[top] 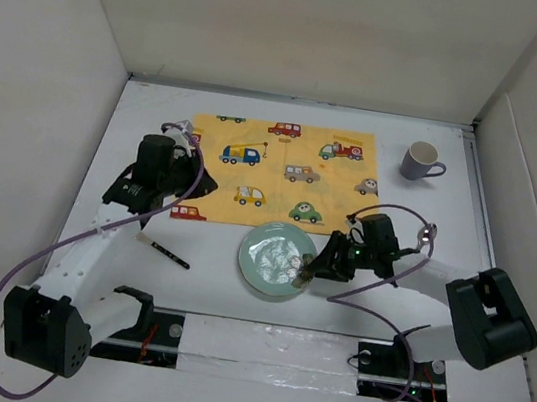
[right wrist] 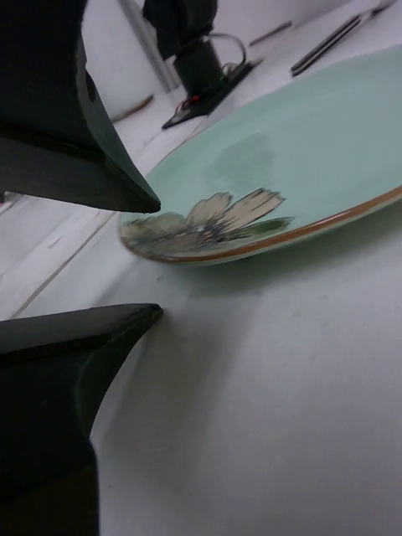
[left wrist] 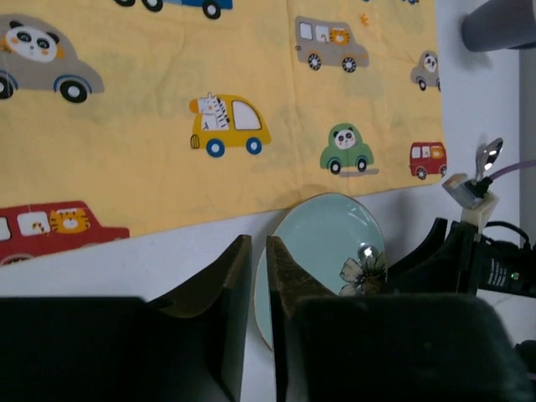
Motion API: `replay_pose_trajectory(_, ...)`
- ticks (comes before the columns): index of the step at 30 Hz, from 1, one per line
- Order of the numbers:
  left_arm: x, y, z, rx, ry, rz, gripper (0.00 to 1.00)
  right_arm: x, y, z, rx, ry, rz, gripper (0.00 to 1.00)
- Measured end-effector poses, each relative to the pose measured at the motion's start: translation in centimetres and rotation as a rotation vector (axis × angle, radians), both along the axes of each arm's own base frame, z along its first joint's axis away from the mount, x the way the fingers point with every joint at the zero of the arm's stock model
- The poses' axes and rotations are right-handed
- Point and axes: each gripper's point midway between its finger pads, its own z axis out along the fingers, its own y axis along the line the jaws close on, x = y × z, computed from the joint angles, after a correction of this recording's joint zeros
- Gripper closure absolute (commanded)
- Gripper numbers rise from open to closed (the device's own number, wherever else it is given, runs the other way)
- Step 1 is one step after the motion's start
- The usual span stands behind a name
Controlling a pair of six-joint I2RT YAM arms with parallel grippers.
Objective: Set the dinner table for one person
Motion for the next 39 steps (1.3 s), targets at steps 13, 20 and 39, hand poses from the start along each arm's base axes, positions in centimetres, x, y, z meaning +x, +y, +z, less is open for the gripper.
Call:
replay_pose_trajectory(13,-3.1,4.7,-2.8,0.140,0.110,0.218,0.74,1.8,2.7,1.5,0.078,0.009,-0.005,1.00)
replay_pose_trajectory(20,-2.2,5.6,-1.0,0.142,0.067,0.292,0.71,7.0,3.8,11.2,0.094,-0.177,-0.027,1.00)
replay_pose_trajectory(39,-2.0,4.5,-0.9,0.096,0.060,0.255,0.71,25.9,5.0,4.7,0.081,-0.043,-0.326,1.00)
